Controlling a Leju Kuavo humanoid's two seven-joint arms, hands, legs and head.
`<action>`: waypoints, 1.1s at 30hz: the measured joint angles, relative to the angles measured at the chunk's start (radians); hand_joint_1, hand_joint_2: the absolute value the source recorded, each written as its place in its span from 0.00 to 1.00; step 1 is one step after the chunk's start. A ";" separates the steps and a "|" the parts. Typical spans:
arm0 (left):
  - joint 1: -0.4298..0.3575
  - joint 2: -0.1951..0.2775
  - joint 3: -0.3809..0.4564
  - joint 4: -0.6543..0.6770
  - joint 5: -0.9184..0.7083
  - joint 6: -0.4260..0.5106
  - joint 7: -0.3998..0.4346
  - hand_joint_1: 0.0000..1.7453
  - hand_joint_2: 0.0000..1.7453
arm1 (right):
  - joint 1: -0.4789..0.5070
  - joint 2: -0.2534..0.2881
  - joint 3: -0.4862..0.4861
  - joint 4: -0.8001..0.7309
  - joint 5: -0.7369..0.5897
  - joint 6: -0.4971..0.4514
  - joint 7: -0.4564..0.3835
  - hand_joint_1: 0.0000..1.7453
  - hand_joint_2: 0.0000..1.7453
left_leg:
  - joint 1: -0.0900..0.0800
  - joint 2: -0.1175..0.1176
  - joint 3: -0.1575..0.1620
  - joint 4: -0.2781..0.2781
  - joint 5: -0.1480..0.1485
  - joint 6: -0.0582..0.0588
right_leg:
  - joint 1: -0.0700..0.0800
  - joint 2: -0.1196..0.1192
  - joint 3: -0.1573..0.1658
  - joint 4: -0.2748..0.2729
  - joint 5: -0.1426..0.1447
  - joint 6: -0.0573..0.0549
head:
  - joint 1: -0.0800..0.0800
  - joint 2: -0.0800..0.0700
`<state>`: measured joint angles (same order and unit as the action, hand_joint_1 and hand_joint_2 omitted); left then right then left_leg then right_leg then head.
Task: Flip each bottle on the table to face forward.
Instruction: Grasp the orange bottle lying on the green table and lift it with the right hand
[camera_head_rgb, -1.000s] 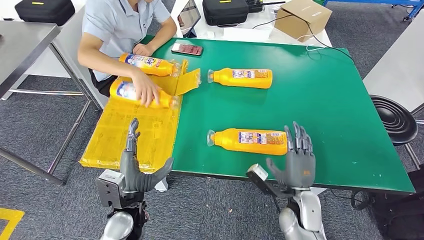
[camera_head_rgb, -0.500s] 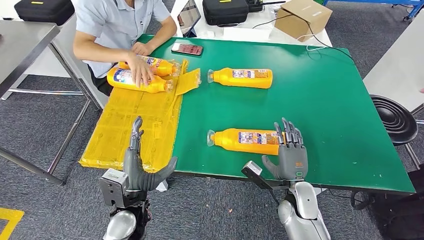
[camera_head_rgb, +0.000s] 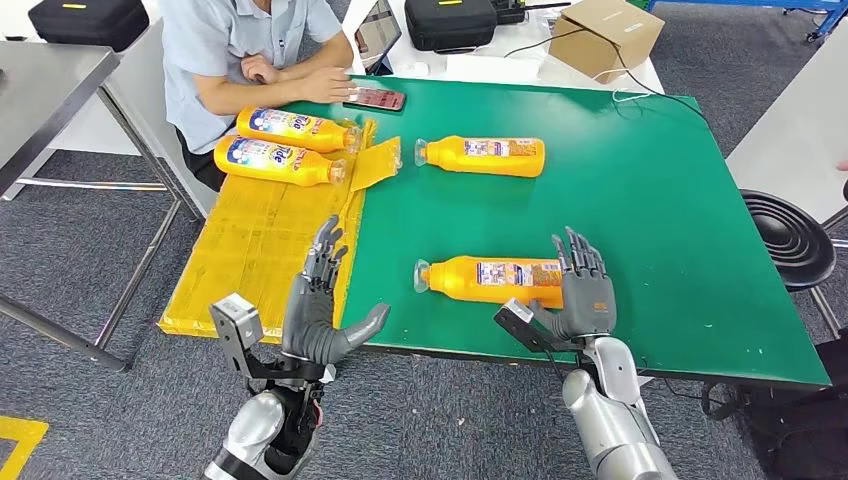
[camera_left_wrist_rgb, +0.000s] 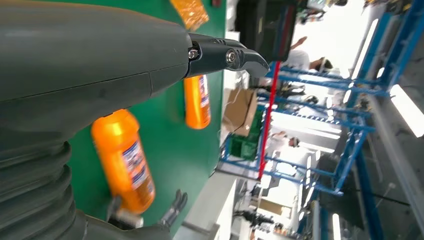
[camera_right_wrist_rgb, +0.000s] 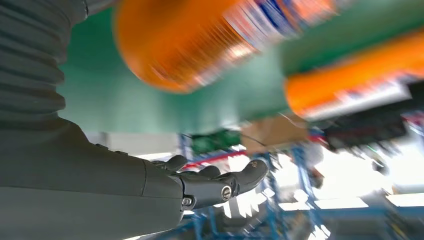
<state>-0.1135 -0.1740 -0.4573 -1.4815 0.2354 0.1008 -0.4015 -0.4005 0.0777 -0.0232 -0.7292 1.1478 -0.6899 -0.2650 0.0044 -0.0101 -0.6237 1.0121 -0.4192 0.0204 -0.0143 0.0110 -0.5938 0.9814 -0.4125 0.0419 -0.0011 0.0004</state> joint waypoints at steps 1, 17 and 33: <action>-0.004 0.000 -0.001 0.006 0.008 -0.006 0.008 0.00 1.00 | -0.008 0.000 -0.006 0.020 0.029 0.000 0.034 0.00 1.00 | 0.000 0.000 0.000 0.000 0.000 0.000 | 0.000 0.000 0.000 0.000 0.000 0.000 | 0.000 0.000; -0.043 0.000 -0.008 0.059 -0.011 -0.016 0.031 0.00 1.00 | -0.134 -0.016 -0.039 0.229 0.087 0.028 0.167 0.00 1.00 | 0.000 0.000 0.000 0.000 0.000 0.000 | 0.000 0.000 0.000 0.000 0.000 0.000 | 0.000 0.000; -0.095 -0.001 -0.041 0.103 0.042 -0.053 0.024 0.00 1.00 | -0.165 -0.018 0.014 0.310 0.016 0.080 -0.112 0.00 1.00 | 0.000 0.000 0.000 0.000 0.000 0.000 | 0.000 0.000 0.000 0.000 0.000 0.000 | 0.000 0.000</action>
<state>-0.2080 -0.1746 -0.4983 -1.3783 0.2777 0.0475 -0.3771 -0.5654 0.0595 -0.0094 -0.4192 1.1642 -0.6100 -0.3772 0.0044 -0.0102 -0.6241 1.0121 -0.4193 0.0205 -0.0143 0.0110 -0.5941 0.9816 -0.4125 0.0419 -0.0011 0.0004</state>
